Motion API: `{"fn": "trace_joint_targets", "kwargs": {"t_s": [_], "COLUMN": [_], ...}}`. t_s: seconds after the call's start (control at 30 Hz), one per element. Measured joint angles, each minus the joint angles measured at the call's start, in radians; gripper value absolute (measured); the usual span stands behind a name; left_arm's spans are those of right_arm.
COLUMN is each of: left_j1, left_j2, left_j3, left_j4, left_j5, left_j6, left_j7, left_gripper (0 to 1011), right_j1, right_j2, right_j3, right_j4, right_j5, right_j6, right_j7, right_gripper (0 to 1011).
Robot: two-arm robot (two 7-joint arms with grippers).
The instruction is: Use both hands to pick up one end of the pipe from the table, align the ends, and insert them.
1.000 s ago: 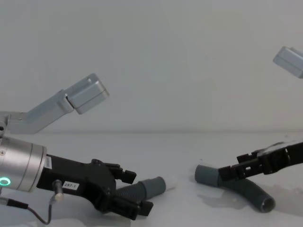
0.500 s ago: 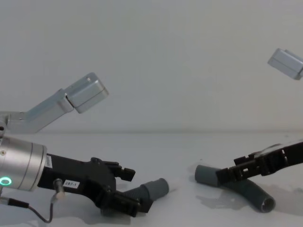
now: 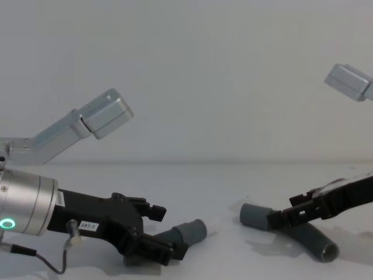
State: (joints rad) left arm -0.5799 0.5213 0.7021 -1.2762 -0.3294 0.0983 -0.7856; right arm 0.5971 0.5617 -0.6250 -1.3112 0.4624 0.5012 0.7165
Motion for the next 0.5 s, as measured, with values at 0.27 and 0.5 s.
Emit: {"fn": "trace_joint_targets", "kwargs": {"t_s": [0.27, 0.5], "left_j1": [0.002, 0.002], "left_j2": [-0.001, -0.001], "left_j3": [-0.002, -0.003], "left_j4": [-0.001, -0.002], "left_j5": [0.002, 0.003], "left_j6": [-0.001, -0.001], "left_j7": [0.002, 0.002], "left_gripper": [1001, 1001], "right_j1": [0.011, 0.021], "right_j2": [0.001, 0.002], "right_j3": [-0.014, -0.025], "right_j4": [0.005, 0.009], "right_j5": [-0.011, -0.014], "right_j6": [0.001, 0.011], "right_j7": [-0.018, -0.022], "right_gripper": [1002, 1002]}}
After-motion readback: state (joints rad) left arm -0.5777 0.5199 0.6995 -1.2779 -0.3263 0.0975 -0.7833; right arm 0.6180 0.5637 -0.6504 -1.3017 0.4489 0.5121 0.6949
